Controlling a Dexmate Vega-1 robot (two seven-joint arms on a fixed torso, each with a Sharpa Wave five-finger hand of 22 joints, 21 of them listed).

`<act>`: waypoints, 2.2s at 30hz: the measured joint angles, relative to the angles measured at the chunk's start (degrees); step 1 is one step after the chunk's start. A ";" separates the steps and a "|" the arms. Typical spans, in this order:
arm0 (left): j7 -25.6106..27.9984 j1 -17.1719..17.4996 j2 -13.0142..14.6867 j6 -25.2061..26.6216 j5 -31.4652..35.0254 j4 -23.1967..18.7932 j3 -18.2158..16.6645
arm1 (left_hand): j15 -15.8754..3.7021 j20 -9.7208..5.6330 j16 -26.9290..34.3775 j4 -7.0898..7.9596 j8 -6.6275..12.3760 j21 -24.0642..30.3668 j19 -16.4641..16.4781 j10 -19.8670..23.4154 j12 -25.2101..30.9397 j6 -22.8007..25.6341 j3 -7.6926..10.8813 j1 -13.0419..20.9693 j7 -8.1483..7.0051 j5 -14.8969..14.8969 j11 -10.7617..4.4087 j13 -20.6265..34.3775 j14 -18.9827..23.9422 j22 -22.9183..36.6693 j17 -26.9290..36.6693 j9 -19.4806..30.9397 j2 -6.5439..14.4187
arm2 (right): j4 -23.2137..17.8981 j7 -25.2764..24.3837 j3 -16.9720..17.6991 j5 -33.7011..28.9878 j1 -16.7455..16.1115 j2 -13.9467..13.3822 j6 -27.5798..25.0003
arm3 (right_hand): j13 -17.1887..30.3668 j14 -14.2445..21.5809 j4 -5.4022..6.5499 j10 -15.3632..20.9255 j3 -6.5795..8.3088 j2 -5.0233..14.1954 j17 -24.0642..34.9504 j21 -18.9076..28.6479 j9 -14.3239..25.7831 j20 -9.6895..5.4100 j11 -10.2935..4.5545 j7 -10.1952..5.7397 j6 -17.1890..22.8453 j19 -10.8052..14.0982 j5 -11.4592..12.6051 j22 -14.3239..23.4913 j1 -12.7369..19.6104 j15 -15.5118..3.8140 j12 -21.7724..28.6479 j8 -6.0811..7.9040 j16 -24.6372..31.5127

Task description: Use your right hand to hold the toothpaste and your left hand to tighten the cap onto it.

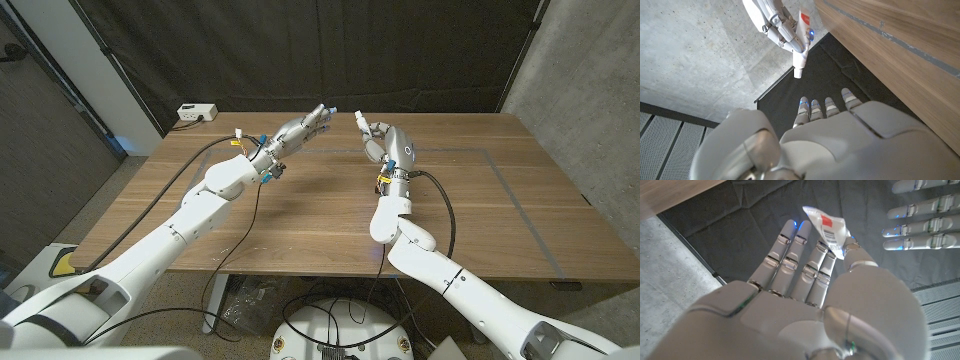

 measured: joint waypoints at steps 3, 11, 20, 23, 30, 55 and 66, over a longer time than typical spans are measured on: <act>-0.90 -0.68 -0.42 -0.24 -0.18 0.60 0.44 | -0.16 0.06 0.00 0.00 0.00 0.00 -0.09 -0.19 0.00 0.01 0.00 0.01 0.00 0.00 0.18 -0.03 -0.46 0.00 0.00 0.00 0.00 | 0.25 -0.52 0.01 -0.11 -0.22 0.23 0.35 | 0.03 0.00 -0.09 0.16 0.09 0.00 0.00 0.00 -0.07 0.00 0.16 0.00 0.00 0.00 0.00 0.00 0.00 0.00 -0.01 -0.01 0.00; -2.54 -1.97 -1.21 -0.36 -0.45 1.67 1.34 | 0.20 -0.13 0.00 0.16 0.00 0.00 -0.90 -0.72 0.07 -0.23 -0.16 -0.14 0.23 0.00 0.70 -0.27 -0.82 0.00 0.00 0.00 -0.16 | 0.30 -1.49 0.17 -0.44 -0.61 0.31 1.26 | 0.05 0.08 -0.25 0.32 0.24 0.07 0.00 0.32 0.05 0.00 0.30 0.03 0.03 0.00 -0.18 0.00 0.26 -0.08 -0.43 -0.11 -0.31; -3.54 -2.17 -1.44 0.08 -0.89 1.71 1.79 | 0.44 -0.34 0.03 -0.08 0.01 0.00 -1.10 -0.89 0.27 -0.08 -0.40 -0.35 1.13 0.04 1.54 -0.27 -1.06 0.01 -0.24 0.01 -0.39 | 0.21 -2.78 0.63 -0.92 -1.20 0.25 2.67 | 0.05 0.18 -0.25 0.30 0.23 0.05 0.01 0.32 0.07 0.00 0.31 0.20 0.20 0.01 -0.22 -0.15 0.40 -0.18 -0.44 -0.11 -0.52; -3.73 -2.26 -1.51 0.19 -0.92 1.67 1.90 | 0.44 -0.34 0.23 -0.08 0.01 0.00 -1.10 -0.70 0.27 -0.31 -0.40 0.09 1.36 0.43 1.73 -0.27 -1.06 0.01 -0.28 0.01 -0.82 | 0.21 -3.28 0.71 -1.11 -1.33 0.24 3.19 | 0.04 0.18 -0.15 0.30 0.33 0.22 0.01 0.32 0.07 0.00 0.31 0.20 0.20 0.01 -0.40 -0.15 0.24 -0.18 -0.49 -0.11 -0.52; -4.00 -2.42 -1.80 0.44 -0.98 1.53 2.20 | 0.43 -0.34 0.23 -0.23 0.01 0.00 -1.10 -0.70 0.70 -0.31 -0.55 0.08 1.35 0.43 1.73 -0.26 -1.06 0.01 -0.28 0.01 -0.81 | 0.52 -4.20 0.95 -1.48 -1.55 0.27 4.10 | 0.02 0.18 -0.07 0.62 0.40 0.26 0.01 0.32 0.06 0.31 0.00 0.41 0.41 -0.30 -0.43 -0.15 0.19 -0.17 -0.65 -0.11 -0.52; -4.90 -3.38 -3.07 0.77 -1.22 1.60 3.10 | 0.96 -0.34 0.67 -0.40 0.26 0.28 -1.09 0.14 1.11 0.23 -0.71 0.17 2.26 0.43 2.55 -0.25 -0.52 0.02 -0.27 0.02 -0.88 | 1.47 -4.76 1.54 -1.44 -1.99 0.41 6.00 | 0.05 0.68 0.10 0.82 0.56 0.22 0.09 0.63 0.07 0.30 -0.01 0.41 0.41 -0.30 -0.30 -0.14 0.19 -0.27 -1.37 -0.29 -0.73; -5.39 -4.12 -3.84 0.78 -1.19 2.63 3.60 | 0.96 -0.02 0.67 -0.40 0.26 0.72 -1.40 0.13 1.11 0.23 -0.70 -0.38 2.25 0.43 2.54 -0.25 -0.52 0.02 -0.26 0.02 -0.33 | 0.41 -5.34 1.82 -1.78 -2.58 -0.04 7.28 | 0.04 0.87 -0.01 0.94 0.65 0.15 0.15 0.98 0.07 0.30 -0.13 0.40 0.40 -0.29 -0.33 -0.14 0.12 -0.27 -1.54 -0.45 -0.73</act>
